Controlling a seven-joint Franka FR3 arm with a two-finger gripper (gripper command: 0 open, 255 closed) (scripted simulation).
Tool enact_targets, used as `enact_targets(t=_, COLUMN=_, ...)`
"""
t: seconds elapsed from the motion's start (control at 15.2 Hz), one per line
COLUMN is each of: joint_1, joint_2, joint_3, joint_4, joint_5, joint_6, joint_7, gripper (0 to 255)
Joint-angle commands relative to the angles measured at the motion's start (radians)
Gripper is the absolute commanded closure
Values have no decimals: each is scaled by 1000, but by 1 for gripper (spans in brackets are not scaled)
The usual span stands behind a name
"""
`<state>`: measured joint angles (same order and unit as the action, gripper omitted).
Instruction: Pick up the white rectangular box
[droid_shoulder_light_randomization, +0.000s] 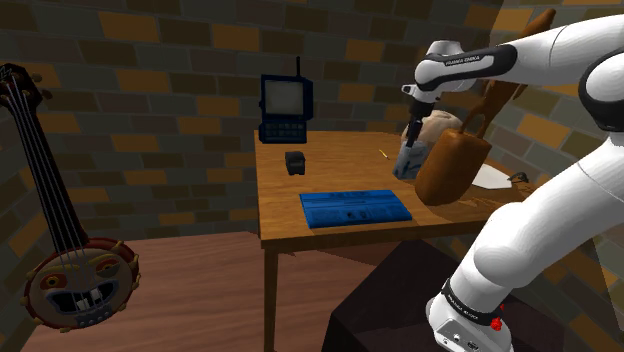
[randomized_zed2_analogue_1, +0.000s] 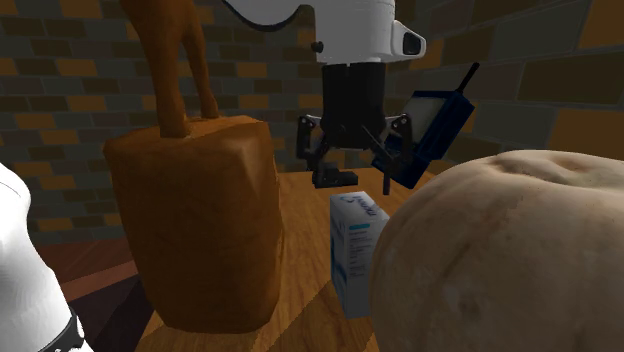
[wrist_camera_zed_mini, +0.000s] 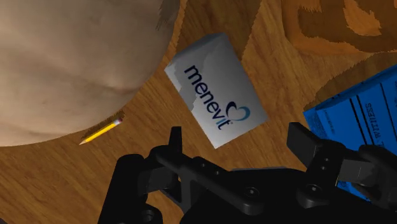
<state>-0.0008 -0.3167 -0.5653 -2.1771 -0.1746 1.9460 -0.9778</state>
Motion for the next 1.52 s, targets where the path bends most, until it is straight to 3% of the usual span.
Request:
enact_targets(t=0.0, joint_1=0, joint_2=10, joint_3=-8, joint_4=-18, joint_5=1, joint_6=28, joint_7=-9, gripper=0)
enact_targets(t=0.4, joint_1=0, joint_2=27, joint_3=-18, joint_4=-66, joint_5=3, joint_6=92, joint_7=-13, gripper=0)
enact_targets(t=0.46, joint_1=0, joint_2=30, joint_3=-19, joint_4=-62, joint_5=5, joint_6=91, joint_7=-14, gripper=255)
enact_targets(t=1.06, joint_1=-1, joint_2=27, joint_3=-18, joint_4=-66, joint_5=4, joint_6=92, joint_7=-13, gripper=255)
enact_targets(t=1.45, joint_1=0, joint_2=7, joint_3=-5, joint_4=-2, joint_5=1, joint_6=9, joint_7=-8, gripper=255)
